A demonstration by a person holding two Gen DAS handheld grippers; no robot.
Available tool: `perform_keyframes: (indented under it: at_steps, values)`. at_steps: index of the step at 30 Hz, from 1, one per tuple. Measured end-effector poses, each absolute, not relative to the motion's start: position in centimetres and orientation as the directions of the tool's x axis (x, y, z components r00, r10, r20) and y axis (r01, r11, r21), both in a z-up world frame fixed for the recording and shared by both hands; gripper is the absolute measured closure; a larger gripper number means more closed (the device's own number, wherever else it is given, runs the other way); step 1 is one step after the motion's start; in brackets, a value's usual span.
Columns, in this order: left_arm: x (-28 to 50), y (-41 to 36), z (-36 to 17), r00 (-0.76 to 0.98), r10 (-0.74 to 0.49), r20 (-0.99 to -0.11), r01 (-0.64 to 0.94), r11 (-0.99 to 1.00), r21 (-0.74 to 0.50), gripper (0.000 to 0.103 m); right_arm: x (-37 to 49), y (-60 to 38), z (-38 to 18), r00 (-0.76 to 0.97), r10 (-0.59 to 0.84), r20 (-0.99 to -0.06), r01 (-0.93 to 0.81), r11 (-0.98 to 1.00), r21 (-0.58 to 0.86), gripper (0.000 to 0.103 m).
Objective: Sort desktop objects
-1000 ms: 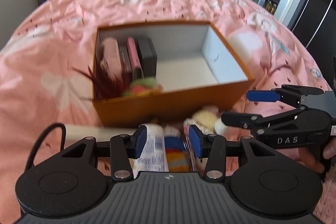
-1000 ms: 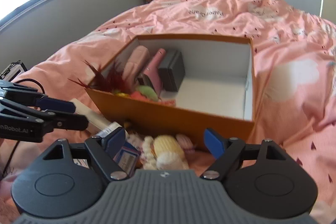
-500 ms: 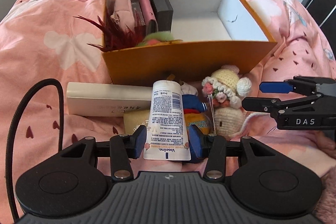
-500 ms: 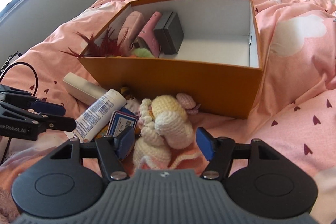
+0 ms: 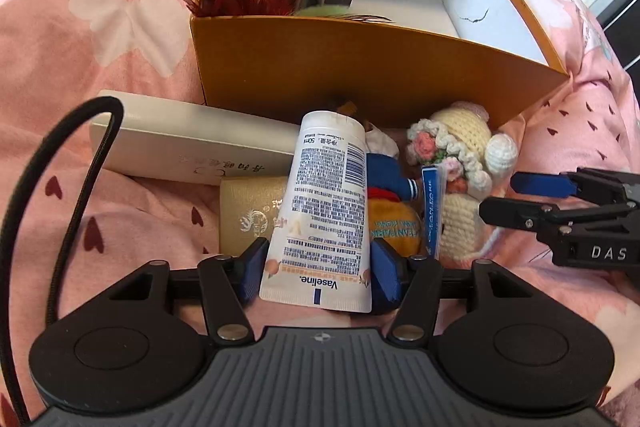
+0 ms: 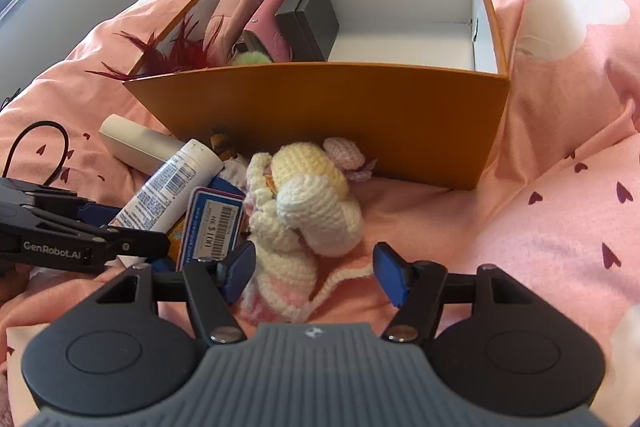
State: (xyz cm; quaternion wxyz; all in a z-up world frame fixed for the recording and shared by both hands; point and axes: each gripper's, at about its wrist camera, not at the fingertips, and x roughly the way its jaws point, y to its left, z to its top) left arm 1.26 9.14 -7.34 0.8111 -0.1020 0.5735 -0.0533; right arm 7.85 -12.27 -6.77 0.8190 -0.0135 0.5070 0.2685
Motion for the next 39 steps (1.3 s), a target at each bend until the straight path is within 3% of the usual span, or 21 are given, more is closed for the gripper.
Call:
perform_keyframes:
  at_steps: [15,16,17,20,24,28,33,39]
  values:
    - [0.3,10.2,-1.3,0.492,-0.083,-0.866,-0.033,0.993,-0.114,0.043,7.2,-12.0,-6.0,0.386,0.42,-0.821,-0.465,0.857,0.22,0.036]
    - [0.3,10.5,-1.0,0.498,-0.085,-0.863,-0.04,0.992,-0.12,0.058,7.1,-11.9,-5.6,0.399,0.427,-0.812,-0.475,0.853,0.215,0.036]
    - [0.3,10.8,-0.7,0.494,-0.094,-0.864,-0.045,0.99,-0.134,0.085,6.9,-11.8,-5.3,0.41,0.436,-0.801,-0.486,0.848,0.213,0.036]
    - [0.4,11.3,-0.4,0.485,-0.206,-0.85,-0.015,0.97,-0.243,0.085,6.5,-11.3,-4.2,0.427,0.48,-0.766,-0.532,0.819,0.216,0.036]
    - [0.5,9.5,-1.0,0.476,-0.14,-0.868,0.013,0.988,-0.152,0.085,6.2,-10.4,-3.5,0.414,0.519,-0.748,-0.57,0.788,0.232,0.037]
    - [0.5,10.1,-1.4,0.456,-0.119,-0.882,-0.006,0.991,-0.136,0.085,6.2,-9.4,-3.1,0.373,0.566,-0.735,-0.599,0.752,0.276,0.041]
    - [0.4,10.9,-1.6,0.425,-0.11,-0.898,-0.009,0.992,-0.126,0.084,7.4,-7.3,-3.8,0.231,0.644,-0.73,-0.589,0.689,0.422,0.045]
    - [0.0,10.3,-2.6,0.392,-0.102,-0.914,0.028,0.995,-0.099,0.083,6.9,-4.2,-5.9,0.114,0.616,-0.779,-0.588,0.674,0.447,0.058]
